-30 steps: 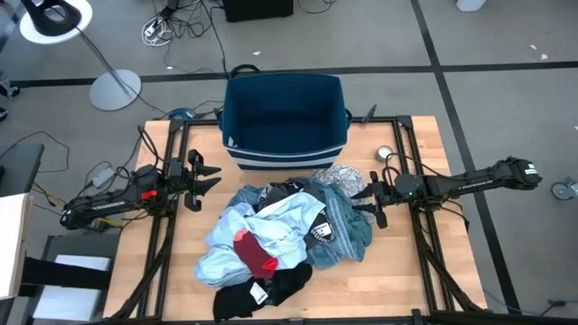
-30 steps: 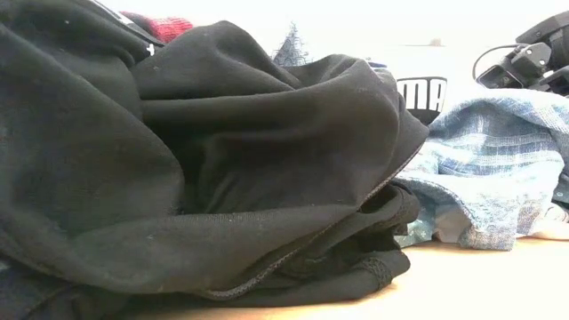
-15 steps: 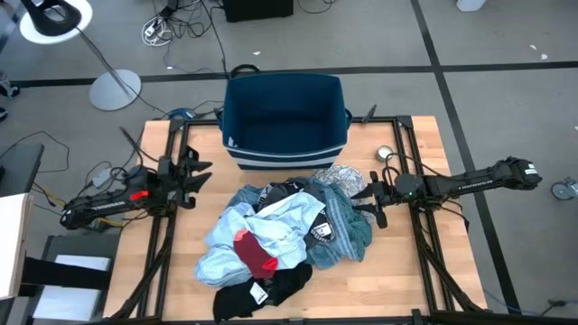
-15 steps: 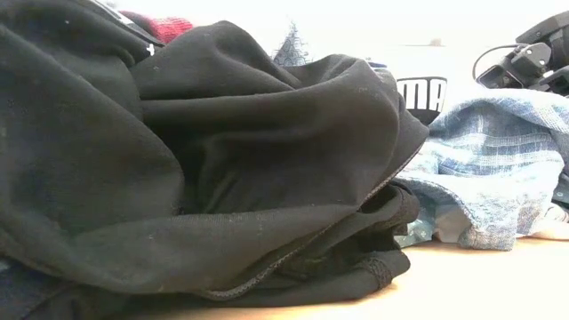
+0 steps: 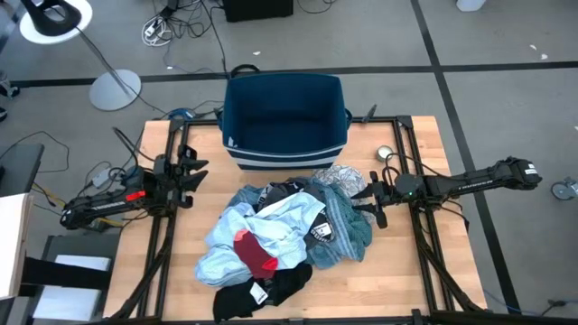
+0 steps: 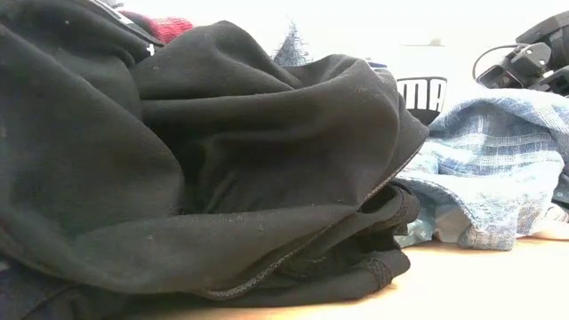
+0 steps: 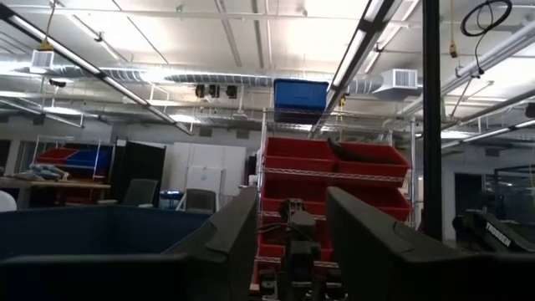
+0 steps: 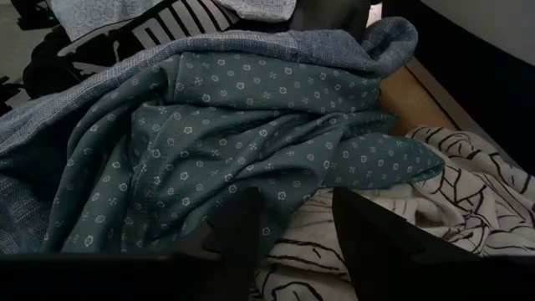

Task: Sort clothes
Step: Put the red sock into the blue laundry organizer

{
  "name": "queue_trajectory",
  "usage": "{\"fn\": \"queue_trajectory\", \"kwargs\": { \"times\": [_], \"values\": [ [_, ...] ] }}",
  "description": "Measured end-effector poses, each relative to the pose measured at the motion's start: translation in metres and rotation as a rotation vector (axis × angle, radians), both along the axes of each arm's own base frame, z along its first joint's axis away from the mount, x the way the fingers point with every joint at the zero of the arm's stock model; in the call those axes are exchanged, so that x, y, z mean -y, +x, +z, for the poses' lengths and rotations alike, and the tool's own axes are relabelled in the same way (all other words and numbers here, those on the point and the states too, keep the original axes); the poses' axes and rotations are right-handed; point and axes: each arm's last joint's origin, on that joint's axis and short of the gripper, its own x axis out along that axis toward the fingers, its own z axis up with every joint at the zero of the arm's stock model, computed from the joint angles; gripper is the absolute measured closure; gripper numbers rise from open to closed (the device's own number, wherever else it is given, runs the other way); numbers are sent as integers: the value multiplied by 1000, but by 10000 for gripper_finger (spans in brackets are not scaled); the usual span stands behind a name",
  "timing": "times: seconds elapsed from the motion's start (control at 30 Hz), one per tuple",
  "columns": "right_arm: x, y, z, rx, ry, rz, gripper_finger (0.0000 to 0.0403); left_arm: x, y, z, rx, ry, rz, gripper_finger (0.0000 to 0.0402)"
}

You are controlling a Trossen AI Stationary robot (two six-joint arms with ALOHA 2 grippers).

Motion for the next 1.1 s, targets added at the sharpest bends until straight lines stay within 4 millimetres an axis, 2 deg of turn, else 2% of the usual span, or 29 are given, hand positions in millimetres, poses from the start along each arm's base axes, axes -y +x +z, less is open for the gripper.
{"fn": "queue_trajectory", "kwargs": {
  "times": [0.27, 0.67, 0.93, 1.1],
  "values": [
    [0, 0, 0, 0, 0, 0, 245, -1, 1, 2, -41, -92, -36, 254],
    [0, 0, 0, 0, 0, 0, 245, 0, 13, 47, -674, -207, -43, 254],
    [0, 0, 0, 0, 0, 0, 245, 14, 40, 73, -904, -212, -163, 254],
    [0, 0, 0, 0, 0, 0, 245, 29, 55, 90, -1036, -170, -131, 254]
  ]
}}
